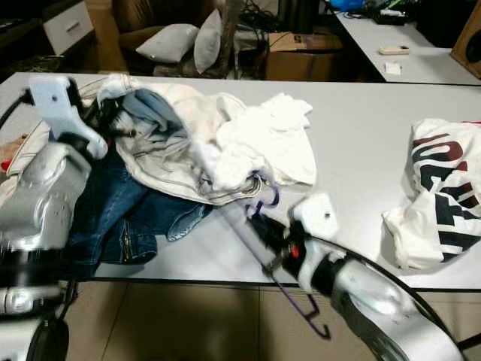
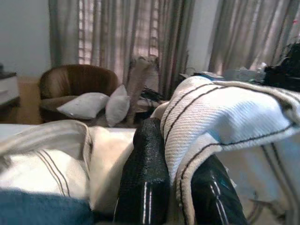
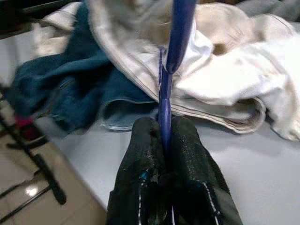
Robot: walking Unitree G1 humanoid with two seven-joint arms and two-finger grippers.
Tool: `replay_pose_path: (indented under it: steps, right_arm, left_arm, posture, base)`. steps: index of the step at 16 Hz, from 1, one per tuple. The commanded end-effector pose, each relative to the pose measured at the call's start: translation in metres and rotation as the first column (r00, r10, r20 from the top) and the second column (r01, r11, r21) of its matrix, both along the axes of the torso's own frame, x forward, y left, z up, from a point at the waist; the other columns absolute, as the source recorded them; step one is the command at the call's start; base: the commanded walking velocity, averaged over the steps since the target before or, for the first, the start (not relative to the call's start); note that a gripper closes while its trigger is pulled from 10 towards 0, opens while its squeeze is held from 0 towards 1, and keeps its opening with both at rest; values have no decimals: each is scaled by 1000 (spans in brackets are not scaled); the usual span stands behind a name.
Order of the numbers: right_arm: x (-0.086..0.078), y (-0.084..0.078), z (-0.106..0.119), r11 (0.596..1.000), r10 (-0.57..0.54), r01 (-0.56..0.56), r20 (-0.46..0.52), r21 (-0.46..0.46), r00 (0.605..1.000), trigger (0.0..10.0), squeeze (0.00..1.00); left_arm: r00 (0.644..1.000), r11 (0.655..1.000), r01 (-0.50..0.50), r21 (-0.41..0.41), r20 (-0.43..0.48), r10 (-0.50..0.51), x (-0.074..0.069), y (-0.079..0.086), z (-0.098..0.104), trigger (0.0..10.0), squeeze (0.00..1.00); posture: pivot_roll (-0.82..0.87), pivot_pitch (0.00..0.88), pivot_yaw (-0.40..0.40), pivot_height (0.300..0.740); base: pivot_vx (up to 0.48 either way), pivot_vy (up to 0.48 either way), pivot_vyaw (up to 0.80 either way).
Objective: Hang hanger
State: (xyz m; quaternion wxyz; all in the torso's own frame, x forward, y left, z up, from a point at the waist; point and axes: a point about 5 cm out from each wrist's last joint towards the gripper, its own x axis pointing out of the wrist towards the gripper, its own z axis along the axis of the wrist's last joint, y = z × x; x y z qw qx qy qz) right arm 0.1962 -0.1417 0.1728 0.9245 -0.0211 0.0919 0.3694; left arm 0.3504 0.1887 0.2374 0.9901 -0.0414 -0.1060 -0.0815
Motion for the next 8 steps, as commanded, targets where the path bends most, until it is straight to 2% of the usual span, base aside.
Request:
replay_pose_path:
  steps: [1,2,4,6,8]
  right_arm:
    - [-6,0,12,998,55,-55,32,24,998,10000,0]
    - [-8,-3,14,997,66,-67,39,25,997,10000,0]
    - [-18,-19,29,994,96,-101,86,51,992,10000,0]
    - [-21,-31,42,992,73,-85,134,92,988,10000,0]
    - [-24,-47,67,970,36,-88,228,224,973,10000,0]
  left_arm:
    - [999,999,-26,22,46,25,4,2,14,0,0]
    - [998,999,-30,25,49,29,6,2,16,0,0]
    - [997,998,-53,35,55,51,12,6,19,0,0]
    - [995,996,-80,37,63,78,15,11,20,0,0]
    - [989,988,-143,62,49,140,23,26,18,0,0]
  posture:
    - [4,0,69,740]
    - [4,0,69,740]
    - [-4,0,81,740]
    - [-7,0,82,740]
    - [-7,0,84,740]
  base:
    - [0,0,0]
    - [0,0,0]
    - [0,0,0]
    - [0,0,0]
    - [0,0,0]
